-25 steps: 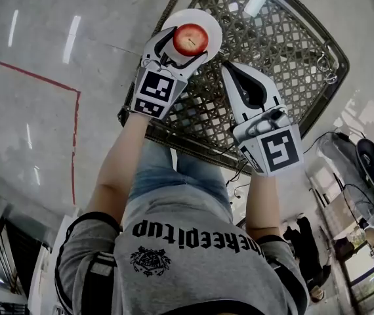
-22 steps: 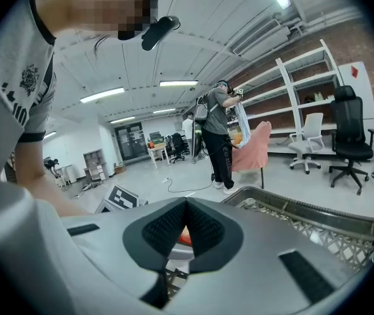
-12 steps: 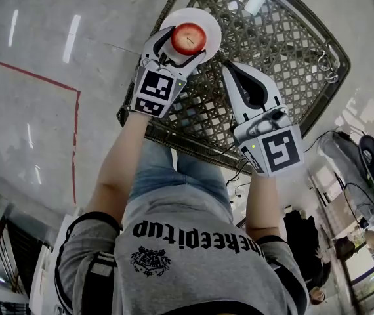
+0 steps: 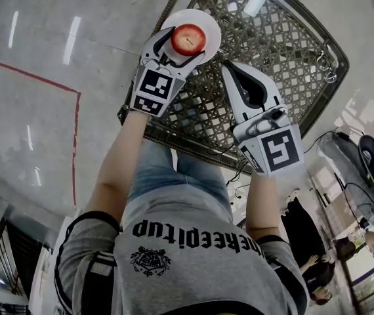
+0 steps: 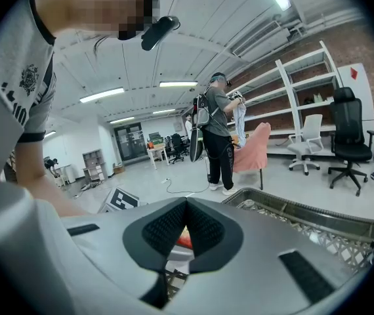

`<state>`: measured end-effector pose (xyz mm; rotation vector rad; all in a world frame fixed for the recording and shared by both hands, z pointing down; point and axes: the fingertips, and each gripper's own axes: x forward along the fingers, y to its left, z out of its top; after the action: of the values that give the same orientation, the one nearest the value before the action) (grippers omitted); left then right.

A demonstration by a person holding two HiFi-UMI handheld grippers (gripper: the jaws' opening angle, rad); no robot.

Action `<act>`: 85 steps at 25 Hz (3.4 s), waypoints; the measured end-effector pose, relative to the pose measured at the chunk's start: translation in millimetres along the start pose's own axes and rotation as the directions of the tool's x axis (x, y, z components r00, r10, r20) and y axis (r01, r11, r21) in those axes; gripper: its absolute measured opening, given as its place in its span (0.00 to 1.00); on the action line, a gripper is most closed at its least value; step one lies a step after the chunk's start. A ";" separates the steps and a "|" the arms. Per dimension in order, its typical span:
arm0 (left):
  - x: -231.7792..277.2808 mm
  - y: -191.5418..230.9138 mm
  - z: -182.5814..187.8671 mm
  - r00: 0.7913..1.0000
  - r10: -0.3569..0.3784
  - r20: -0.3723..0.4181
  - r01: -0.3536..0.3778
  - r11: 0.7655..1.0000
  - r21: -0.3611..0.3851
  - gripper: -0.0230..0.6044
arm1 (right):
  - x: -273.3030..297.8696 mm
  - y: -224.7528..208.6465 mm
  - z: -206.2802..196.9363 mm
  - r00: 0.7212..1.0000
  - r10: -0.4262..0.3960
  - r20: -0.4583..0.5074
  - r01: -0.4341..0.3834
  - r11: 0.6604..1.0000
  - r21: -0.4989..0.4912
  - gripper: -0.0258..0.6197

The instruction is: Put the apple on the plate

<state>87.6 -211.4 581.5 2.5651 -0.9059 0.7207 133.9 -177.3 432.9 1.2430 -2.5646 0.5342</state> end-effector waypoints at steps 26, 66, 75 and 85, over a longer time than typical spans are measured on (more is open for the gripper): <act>-32.0 -5.2 9.6 0.998 -0.057 0.012 0.056 0.998 0.005 0.66 | -9.3 21.8 14.4 0.999 -0.026 0.034 0.027 0.999 -0.032 0.03; -217.8 -54.8 141.5 0.926 -0.292 0.238 0.249 0.949 0.195 0.05 | -46.4 138.9 91.2 0.967 -0.179 0.178 0.196 0.977 -0.082 0.03; -251.7 -67.7 160.0 0.892 -0.360 0.272 0.294 0.921 0.255 0.05 | -53.0 161.9 101.2 0.955 -0.211 0.209 0.235 0.967 -0.099 0.03; -287.9 -79.3 165.5 0.864 -0.418 0.281 0.325 0.889 0.324 0.05 | -59.8 194.7 111.3 0.937 -0.244 0.250 0.276 0.956 -0.100 0.03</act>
<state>4.4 -86.6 274.8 3.0456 -0.3811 0.2960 10.0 -71.2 267.8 1.6508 -2.5079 0.1646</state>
